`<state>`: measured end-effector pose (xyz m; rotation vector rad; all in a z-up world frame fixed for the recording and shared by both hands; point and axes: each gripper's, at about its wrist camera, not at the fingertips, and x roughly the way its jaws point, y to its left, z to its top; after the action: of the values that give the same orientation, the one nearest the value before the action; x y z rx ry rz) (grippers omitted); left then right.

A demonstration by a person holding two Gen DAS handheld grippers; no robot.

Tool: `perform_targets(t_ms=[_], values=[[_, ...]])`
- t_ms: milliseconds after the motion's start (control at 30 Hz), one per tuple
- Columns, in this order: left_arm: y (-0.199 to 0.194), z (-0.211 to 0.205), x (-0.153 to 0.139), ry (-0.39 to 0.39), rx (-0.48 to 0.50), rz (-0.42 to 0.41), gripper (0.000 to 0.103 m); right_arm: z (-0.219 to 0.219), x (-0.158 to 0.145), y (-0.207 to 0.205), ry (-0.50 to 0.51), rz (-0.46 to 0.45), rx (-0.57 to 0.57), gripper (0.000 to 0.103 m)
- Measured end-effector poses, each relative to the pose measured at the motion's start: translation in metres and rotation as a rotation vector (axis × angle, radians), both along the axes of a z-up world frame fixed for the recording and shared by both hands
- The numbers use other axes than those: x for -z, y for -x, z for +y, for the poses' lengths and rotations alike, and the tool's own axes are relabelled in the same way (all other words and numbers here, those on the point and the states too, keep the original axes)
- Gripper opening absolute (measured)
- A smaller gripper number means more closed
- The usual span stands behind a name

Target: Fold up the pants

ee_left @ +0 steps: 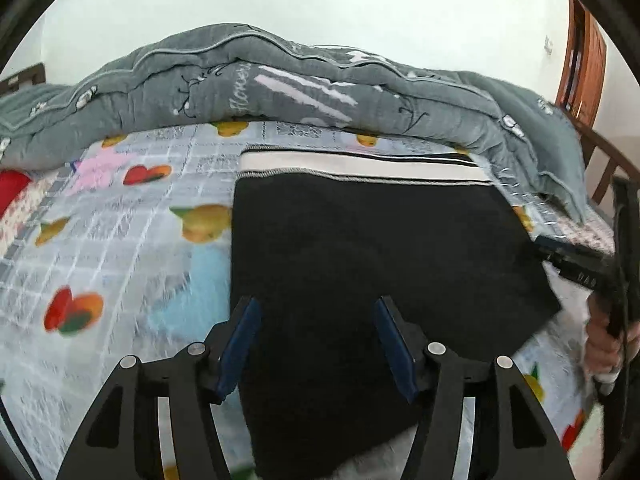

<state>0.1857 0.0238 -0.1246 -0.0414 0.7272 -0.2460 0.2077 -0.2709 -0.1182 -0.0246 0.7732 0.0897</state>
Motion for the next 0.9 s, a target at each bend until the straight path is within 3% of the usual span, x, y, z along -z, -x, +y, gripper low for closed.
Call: perform_targets(t_ms=[133, 300, 367, 467, 533, 733, 900], values=[[-0.031, -0.004, -0.01, -0.041, -0.022, -0.019, 0.059, 0.002, -0.02, -0.031, 0.058, -0.057, -0.016, 0.046], [-0.085, -0.021, -0.023, -0.061, -0.037, -0.019, 0.061, 0.011, -0.037, -0.076, 0.051, -0.097, -0.036, 0.046], [-0.108, -0.033, -0.019, -0.139, -0.06, 0.008, 0.061, 0.018, -0.034, -0.091, 0.068, -0.092, -0.058, 0.046], [-0.135, -0.042, 0.003, -0.16, -0.056, 0.086, 0.062, 0.024, -0.009, -0.114, 0.137, -0.027, -0.057, 0.045], [-0.142, -0.043, 0.011, -0.149, -0.059, 0.099, 0.067, 0.019, 0.003, -0.117, 0.113, -0.053, -0.064, 0.048], [-0.149, -0.042, 0.012, -0.131, -0.061, 0.08, 0.069, 0.0, 0.006, -0.123, -0.028, -0.013, -0.073, 0.051], [-0.151, -0.041, 0.009, -0.125, -0.068, 0.071, 0.069, 0.005, 0.002, -0.125, 0.004, 0.004, -0.059, 0.054]])
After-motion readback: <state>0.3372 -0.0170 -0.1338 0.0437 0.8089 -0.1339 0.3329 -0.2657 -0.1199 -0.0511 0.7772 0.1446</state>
